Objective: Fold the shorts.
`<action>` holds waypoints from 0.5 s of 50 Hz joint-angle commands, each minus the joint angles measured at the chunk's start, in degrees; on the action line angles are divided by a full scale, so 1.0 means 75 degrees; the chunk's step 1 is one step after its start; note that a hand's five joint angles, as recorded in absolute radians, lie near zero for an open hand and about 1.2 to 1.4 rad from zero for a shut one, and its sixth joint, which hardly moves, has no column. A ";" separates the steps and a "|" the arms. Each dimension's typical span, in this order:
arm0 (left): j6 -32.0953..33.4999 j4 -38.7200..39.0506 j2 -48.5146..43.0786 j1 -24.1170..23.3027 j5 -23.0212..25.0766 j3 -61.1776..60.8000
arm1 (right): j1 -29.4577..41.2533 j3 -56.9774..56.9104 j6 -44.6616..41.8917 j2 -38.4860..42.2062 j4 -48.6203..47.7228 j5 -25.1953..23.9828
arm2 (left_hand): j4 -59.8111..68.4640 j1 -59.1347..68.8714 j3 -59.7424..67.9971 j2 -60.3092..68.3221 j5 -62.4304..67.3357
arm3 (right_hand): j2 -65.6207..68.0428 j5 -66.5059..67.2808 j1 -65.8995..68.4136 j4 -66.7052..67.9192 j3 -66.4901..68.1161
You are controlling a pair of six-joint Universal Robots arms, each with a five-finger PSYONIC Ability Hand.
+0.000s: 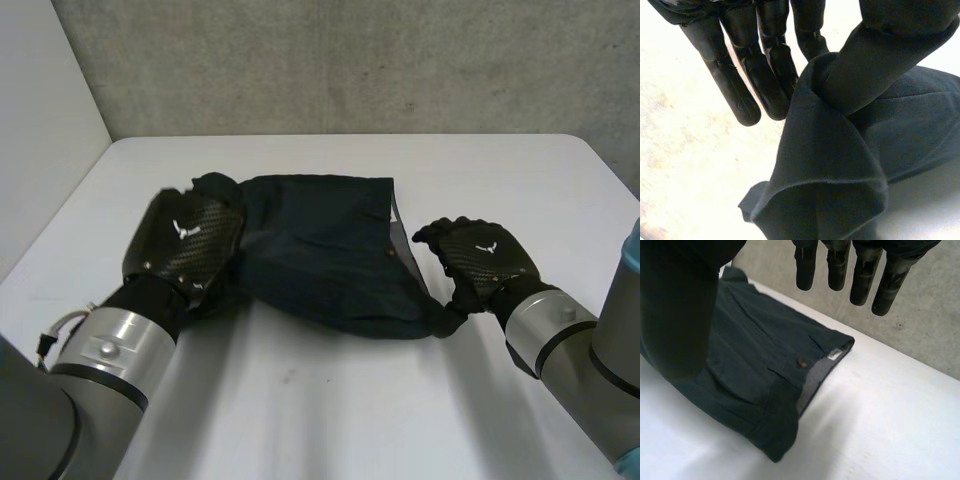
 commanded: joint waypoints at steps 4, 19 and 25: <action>-0.0053 -0.0036 0.0232 -0.0145 -0.0033 0.0519 | 0.0435 -0.0001 0.0644 0.0636 0.0133 -0.0058 | 0.1501 0.1796 0.1539 0.1484 0.1815 | -0.0440 -0.0566 -0.0282 -0.0523 -0.0335; -0.0580 -0.0071 0.0208 -0.0169 -0.0045 0.0930 | 0.0693 -0.0903 0.0796 0.2572 -0.0301 0.0422 | 0.1501 0.1796 0.1539 0.1484 0.1815 | -0.0272 -0.0398 -0.0114 -0.0355 -0.0167; -0.0627 -0.0094 0.0185 -0.0145 -0.0056 0.0918 | 0.0669 -0.0880 0.1393 0.2290 -0.0395 0.0363 | 0.1501 0.1796 0.1539 0.1484 0.1815 | 0.0598 0.0471 0.0756 0.0514 0.0702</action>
